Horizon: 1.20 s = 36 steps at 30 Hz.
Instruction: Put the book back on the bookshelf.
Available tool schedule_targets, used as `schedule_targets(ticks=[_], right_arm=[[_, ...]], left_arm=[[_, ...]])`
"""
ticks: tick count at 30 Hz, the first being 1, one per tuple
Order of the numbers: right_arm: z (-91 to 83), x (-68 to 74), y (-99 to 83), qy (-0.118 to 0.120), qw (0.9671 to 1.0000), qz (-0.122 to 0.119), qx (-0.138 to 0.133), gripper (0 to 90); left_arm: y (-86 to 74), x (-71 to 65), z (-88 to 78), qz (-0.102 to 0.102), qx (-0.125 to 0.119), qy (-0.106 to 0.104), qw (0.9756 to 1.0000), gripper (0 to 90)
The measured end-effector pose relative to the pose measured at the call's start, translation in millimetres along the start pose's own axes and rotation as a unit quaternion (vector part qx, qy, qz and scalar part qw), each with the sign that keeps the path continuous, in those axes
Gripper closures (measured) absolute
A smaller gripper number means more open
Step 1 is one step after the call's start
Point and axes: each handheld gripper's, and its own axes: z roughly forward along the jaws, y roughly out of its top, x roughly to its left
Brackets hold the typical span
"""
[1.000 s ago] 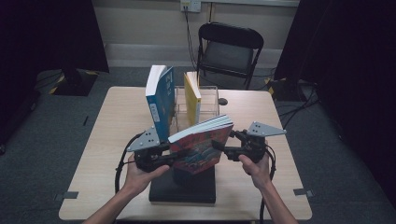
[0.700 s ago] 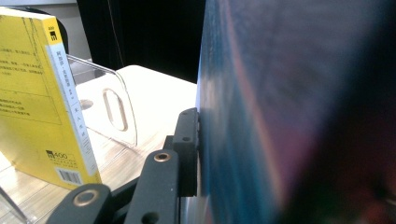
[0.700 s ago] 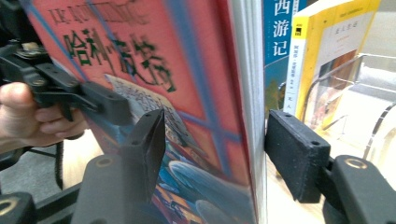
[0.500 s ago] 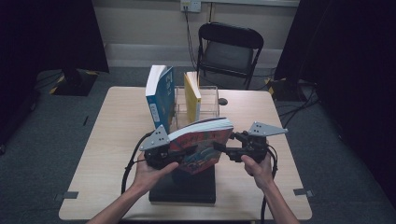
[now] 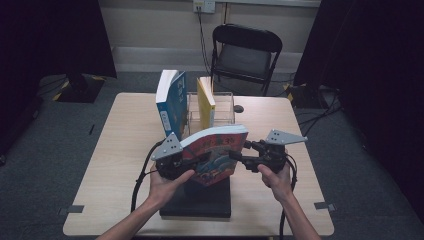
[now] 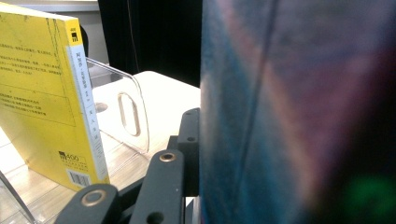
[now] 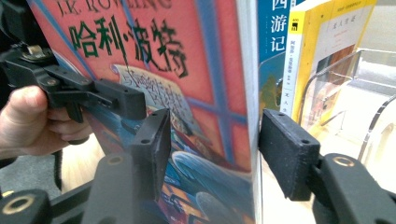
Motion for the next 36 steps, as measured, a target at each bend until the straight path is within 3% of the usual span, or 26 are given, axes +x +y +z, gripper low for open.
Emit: schedule_targets(ticks=[4,7,16,24,28,31,36], right_arm=[[2.0,-3.6,-4.4,-0.005,0.9999,0.008,0.009,41.1],[1.6,-4.5,-6.8,0.002,0.9998,0.010,0.019,40.7],[2.3,-10.1,-17.6,-0.029,0.9986,0.016,0.042,30.7],[-16.4,-22.9,-47.7,-0.069,0.9944,0.036,0.071,28.1],[-27.7,-33.8,-67.2,-0.100,0.9894,0.052,0.091,24.6],[-31.8,-41.9,-79.3,-0.136,0.9818,0.068,0.114,14.5],[-32.1,-58.2,-94.1,-0.166,0.9727,0.088,0.136,14.8]], left_arm=[[-2.5,3.0,-2.1,-0.001,-0.004,0.028,0.9996,74.5],[-3.6,8.3,-6.9,-0.022,-0.004,0.041,0.9989,74.5],[-5.8,17.9,-22.6,-0.032,-0.001,0.042,0.9986,74.5],[-8.9,21.6,-41.7,-0.028,0.004,0.058,0.9979,74.6],[-11.2,27.3,-45.7,-0.047,0.000,0.065,0.9968,74.6],[-12.2,32.9,-47.0,-0.058,-0.001,0.062,0.9964,74.6],[-11.2,35.4,-47.3,-0.065,-0.002,0.072,0.9953,74.6]])
